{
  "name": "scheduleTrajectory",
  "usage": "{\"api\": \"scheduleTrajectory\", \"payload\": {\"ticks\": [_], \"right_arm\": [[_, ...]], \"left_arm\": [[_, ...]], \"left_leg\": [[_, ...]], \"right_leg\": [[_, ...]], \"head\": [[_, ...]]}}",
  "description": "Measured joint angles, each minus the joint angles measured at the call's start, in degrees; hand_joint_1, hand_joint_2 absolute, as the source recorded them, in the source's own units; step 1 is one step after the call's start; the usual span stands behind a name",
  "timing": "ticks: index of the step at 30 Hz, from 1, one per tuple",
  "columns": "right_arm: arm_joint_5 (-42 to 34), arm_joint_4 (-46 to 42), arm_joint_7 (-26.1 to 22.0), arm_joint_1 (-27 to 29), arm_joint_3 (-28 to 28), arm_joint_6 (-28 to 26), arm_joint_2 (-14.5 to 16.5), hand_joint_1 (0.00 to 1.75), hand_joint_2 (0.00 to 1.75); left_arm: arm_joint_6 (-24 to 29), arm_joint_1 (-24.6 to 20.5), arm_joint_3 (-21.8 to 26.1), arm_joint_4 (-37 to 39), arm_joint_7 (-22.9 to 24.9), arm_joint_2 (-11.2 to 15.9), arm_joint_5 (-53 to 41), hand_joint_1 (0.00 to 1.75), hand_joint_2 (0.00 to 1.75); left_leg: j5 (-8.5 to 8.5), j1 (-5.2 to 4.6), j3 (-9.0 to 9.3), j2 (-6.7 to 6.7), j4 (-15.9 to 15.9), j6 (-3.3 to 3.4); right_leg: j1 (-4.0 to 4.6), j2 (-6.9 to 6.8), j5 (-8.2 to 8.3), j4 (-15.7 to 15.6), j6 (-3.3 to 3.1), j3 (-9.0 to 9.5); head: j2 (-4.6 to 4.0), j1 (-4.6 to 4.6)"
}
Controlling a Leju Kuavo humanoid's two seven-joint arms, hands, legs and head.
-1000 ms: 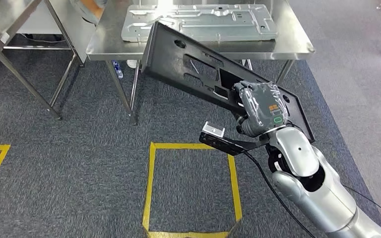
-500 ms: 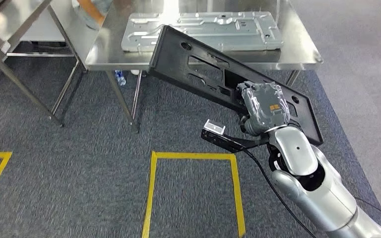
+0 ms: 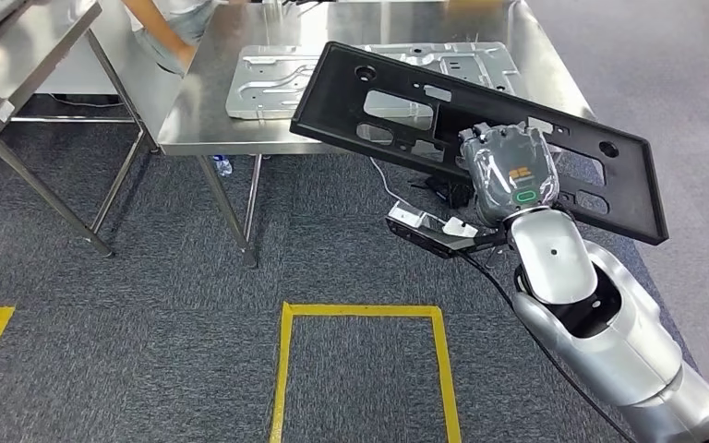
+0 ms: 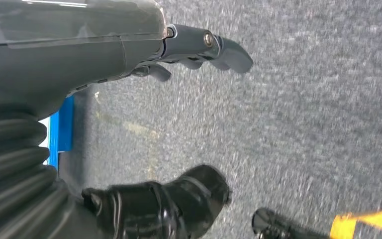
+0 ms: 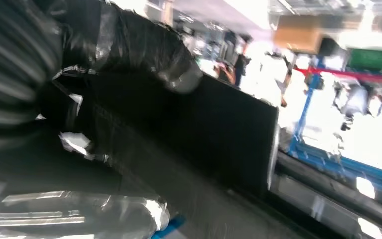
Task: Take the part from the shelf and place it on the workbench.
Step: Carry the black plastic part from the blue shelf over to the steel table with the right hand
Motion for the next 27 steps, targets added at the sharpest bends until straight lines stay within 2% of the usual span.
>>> {"api": "scheduleTrajectory", "payload": {"ticks": [1, 2, 4, 5, 6, 7, 8, 9, 10, 12, 13, 15, 17, 18, 20, 21, 22, 23, 24, 26, 27], "right_arm": [[0.0, -0.1, 0.0, -0.2, 0.2, 0.0, -0.2, 1.75, 1.75], [-0.1, -0.2, 0.0, -0.5, 0.3, -0.1, -0.3, 1.75, 1.75], [-0.3, -0.3, 0.0, -0.8, 0.7, -0.1, -0.5, 1.75, 1.75], [-0.4, -0.3, 0.0, -0.7, 0.9, -0.1, -0.6, 1.75, 1.75], [-0.6, -0.3, 0.0, -0.6, 1.2, -0.2, -0.8, 1.75, 1.75], [-0.7, -0.3, 0.0, -0.5, 1.4, -0.2, -0.9, 1.75, 1.75], [-0.8, -0.3, 0.0, -0.4, 1.6, -0.3, -1.0, 1.75, 1.75], [-0.8, -0.3, 0.0, -0.4, 1.8, -0.4, -1.0, 1.75, 1.75], [-0.9, -0.3, 0.0, -0.4, 1.9, -0.6, -1.0, 1.75, 1.75], [-0.9, -0.3, 0.0, -0.4, 2.1, -0.8, -1.1, 1.75, 1.75], [-1.0, -0.3, 0.0, -0.4, 2.2, -0.8, -1.2, 1.75, 1.75], [-1.1, -0.4, 0.0, -0.4, 2.4, -0.9, -1.2, 1.75, 1.75], [-1.3, -0.5, -0.1, -0.5, 2.4, -1.0, -1.3, 1.75, 1.75], [-1.4, -0.5, -0.1, -0.6, 2.4, -1.0, -1.3, 1.75, 1.75], [-1.6, -0.6, -0.1, -0.5, 2.6, -1.0, -1.3, 1.75, 1.75], [-1.6, -0.6, -0.2, -0.5, 2.8, -1.0, -1.3, 1.75, 1.75], [-1.7, -0.6, -0.2, -0.4, 2.9, -1.0, -1.3, 1.75, 1.75], [-1.7, -0.6, -0.3, -0.3, 3.1, -1.0, -1.3, 1.75, 1.75], [-1.8, -0.6, -0.3, -0.3, 3.2, -1.1, -1.3, 1.75, 1.75], [-1.8, -0.5, -0.3, -0.3, 3.4, -1.1, -1.3, 1.75, 1.75], [-1.8, -0.5, -0.4, -0.3, 3.5, -1.1, -1.3, 1.75, 1.75]], "left_arm": [[0.0, 0.0, 0.0, 0.0, 0.0, 0.1, 0.0, 0.00, 1.75], [0.0, -0.1, 0.0, 0.0, 0.0, 0.1, 0.0, 0.00, 1.75], [-0.1, -0.2, 0.0, 0.0, 0.0, 0.1, -0.1, 0.00, 1.75], [-0.2, -0.2, 0.0, 0.0, 0.1, 0.1, -0.1, 0.00, 1.75], [-0.3, -0.1, 0.0, 0.0, 0.1, 0.0, -0.2, 0.00, 1.75], [-0.3, -0.1, 0.0, 0.0, 0.1, 0.0, -0.2, 0.00, 1.75], [-0.4, -0.1, 0.0, 0.0, 0.1, 0.0, -0.2, 0.00, 1.75], [-0.4, -0.1, 0.0, 0.0, 0.1, 0.0, -0.2, 0.00, 1.75], [-0.5, -0.1, 0.0, 0.0, 0.0, 0.0, -0.2, 0.00, 1.75], [-0.5, -0.1, 0.0, 0.0, -0.1, 0.0, -0.3, 0.00, 1.75], [-0.6, -0.1, 0.0, 0.0, -0.2, 0.0, -0.3, 0.00, 1.75], [-0.6, -0.1, 0.0, 0.0, -0.2, 0.1, -0.4, 0.00, 1.75], [-0.6, -0.3, 0.0, 0.0, -0.3, 0.2, -0.4, 0.00, 1.75], [-0.7, -0.3, 0.0, 0.0, -0.3, 0.2, -0.4, 0.00, 1.75], [-0.8, -0.3, 0.0, 0.0, -0.4, 0.3, -0.4, 0.00, 1.75], [-0.8, -0.2, 0.0, 0.0, -0.4, 0.2, -0.4, 0.00, 1.75], [-0.9, -0.1, 0.0, 0.1, -0.4, 0.2, -0.5, 0.00, 1.75], [-0.9, 0.0, 0.0, 0.1, -0.4, 0.2, -0.5, 0.00, 1.75], [-0.8, 0.0, 0.0, 0.1, -0.4, 0.2, -0.6, 0.00, 1.75], [-0.7, 0.1, 0.0, 0.1, -0.4, 0.2, -0.6, 0.00, 1.75], [-0.6, 0.1, 0.0, 0.1, -0.4, 0.2, -0.6, 0.00, 1.75]], "left_leg": [[0.49, 0.04, 0.65, -0.05, -0.2, 0.47], [0.73, 0.07, 1.19, -0.06, -0.4, 0.78], [0.59, 0.01, 1.44, -0.08, -0.4, 1.07], [0.40, -0.03, 1.48, -0.11, -0.3, 1.13], [0.17, -0.06, 1.56, -0.16, -0.3, 1.14], [-0.10, -0.08, 1.71, -0.25, -0.2, 1.10], [-0.41, -0.09, 1.96, -0.36, -0.2, 1.01], [-0.80, -0.09, 2.29, -0.47, -0.1, 0.84], [-1.15, -0.13, 2.55, -0.59, 0.0, 0.61], [-1.73, -0.20, 2.78, -0.76, 0.1, -0.08], [-1.82, -0.25, 2.83, -0.81, 0.2, -0.46], [-1.89, -0.26, 2.84, -0.76, 0.9, -1.10], [-1.97, -0.20, 1.09, -0.42, 4.4, -1.67], [-2.44, -0.09, -0.84, -0.22, 7.5, -2.00], [-4.74, 0.13, -5.70, -0.09, 14.0, -2.55], [-5.96, 0.23, -7.70, -0.08, 15.9, -2.69], [-6.51, 0.30, -8.92, -0.07, 16.1, -2.72], [-5.86, 0.33, -9.19, -0.06, 14.5, -2.66], [-3.88, 0.34, -8.67, -0.05, 11.4, -2.53], [1.88, 0.16, -6.93, 0.06, 4.4, -2.14], [3.74, -0.05, -6.18, 0.15, 2.1, -1.86]], "right_leg": [[0.00, -0.12, -0.66, 1.3, 0.16, -0.40], [-0.05, -0.23, -1.99, 3.3, 0.19, -1.30], [0.02, -0.25, -5.09, 9.5, 0.34, -4.84], [0.07, -0.23, -6.07, 12.3, 0.50, -6.88], [0.11, -0.21, -6.04, 13.6, 0.66, -8.31], [0.11, -0.22, -4.92, 12.9, 0.70, -8.81], [0.10, -0.22, -2.84, 10.3, 0.63, -8.33], [0.10, -0.22, -0.37, 6.5, 0.44, -7.21], [0.23, -0.21, 0.99, 3.1, 0.24, -6.13], [0.50, -0.23, 1.72, -0.5, -0.42, -4.70], [0.62, -0.23, 1.29, -0.6, -0.77, -4.50], [0.42, -0.27, 1.72, -1.0, -1.53, -3.79], [0.13, -0.44, 1.31, -1.4, -2.16, -2.77], [0.05, -0.52, 1.07, -1.6, -2.38, -2.32], [0.00, -0.55, 0.39, -1.7, -2.57, -1.60], [0.01, -0.52, -0.04, -1.7, -2.54, -1.16], [0.03, -0.50, -0.54, -1.7, -2.49, -0.59], [0.04, -0.49, -1.06, -1.7, -2.40, 0.07], [0.06, -0.50, -1.60, -1.7, -2.28, 0.79], [0.12, -0.48, -2.73, -1.7, -1.84, 2.02], [0.15, -0.43, -3.26, -1.8, -1.49, 2.47]], "head": [[0.00, 0.09], [0.00, 0.19], [0.00, 0.41], [0.00, 0.50], [0.00, 0.56], [0.00, 0.62], [0.00, 0.62], [0.00, 0.62], [0.00, 0.59], [0.01, 0.50], [0.01, 0.45], [0.00, 0.38], [0.00, 0.34], [0.00, 0.30], [0.00, 0.25], [0.00, 0.25], [0.00, 0.25], [0.00, 0.25], [0.00, 0.25], [0.00, 0.26], [0.00, 0.29]]}}
